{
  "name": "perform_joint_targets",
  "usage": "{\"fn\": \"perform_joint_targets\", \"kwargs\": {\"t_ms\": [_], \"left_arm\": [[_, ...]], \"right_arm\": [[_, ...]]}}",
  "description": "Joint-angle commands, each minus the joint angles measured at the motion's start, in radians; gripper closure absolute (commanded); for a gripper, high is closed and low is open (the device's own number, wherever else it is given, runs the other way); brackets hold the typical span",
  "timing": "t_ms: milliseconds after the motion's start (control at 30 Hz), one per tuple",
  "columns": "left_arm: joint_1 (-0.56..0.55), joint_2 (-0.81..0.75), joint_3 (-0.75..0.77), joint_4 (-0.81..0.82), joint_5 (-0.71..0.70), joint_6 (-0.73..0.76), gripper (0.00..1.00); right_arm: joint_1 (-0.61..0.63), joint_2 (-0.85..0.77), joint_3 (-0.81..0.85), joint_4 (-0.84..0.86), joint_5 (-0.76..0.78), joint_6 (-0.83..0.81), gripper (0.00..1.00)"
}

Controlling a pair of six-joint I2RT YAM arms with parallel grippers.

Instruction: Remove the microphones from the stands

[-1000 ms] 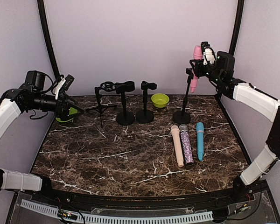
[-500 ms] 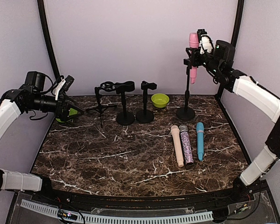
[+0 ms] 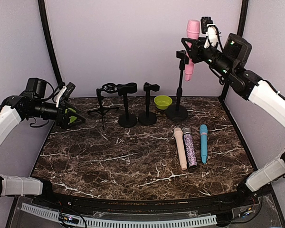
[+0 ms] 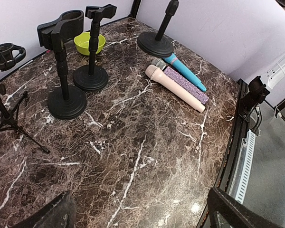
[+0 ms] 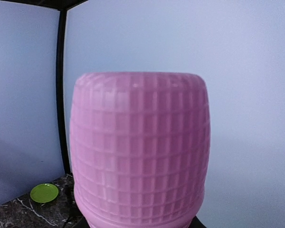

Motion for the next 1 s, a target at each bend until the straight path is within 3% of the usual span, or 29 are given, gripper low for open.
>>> {"fn": "perform_joint_targets", "kwargs": {"t_ms": [0, 267, 567, 700, 967], "left_arm": [[0.006, -0.041, -0.024, -0.027, 0.042, -0.009, 0.01], [0.006, -0.066, -0.048, -0.032, 0.076, -0.017, 0.01], [0.006, -0.140, -0.103, 0.050, 0.204, -0.024, 0.01], [0.006, -0.184, -0.139, 0.111, 0.269, -0.013, 0.01], [0.006, -0.229, -0.248, 0.308, 0.390, -0.046, 0.01]], "right_arm": [[0.123, -0.056, -0.037, 0.103, 0.006, 0.025, 1.00], [0.308, -0.005, -0.043, 0.104, -0.016, 0.050, 1.00], [0.417, 0.133, -0.102, 0.341, -0.162, 0.126, 1.00], [0.431, 0.185, -0.141, 0.482, -0.239, 0.152, 1.00], [0.439, 0.245, -0.188, 0.585, -0.359, 0.244, 1.00]]}}
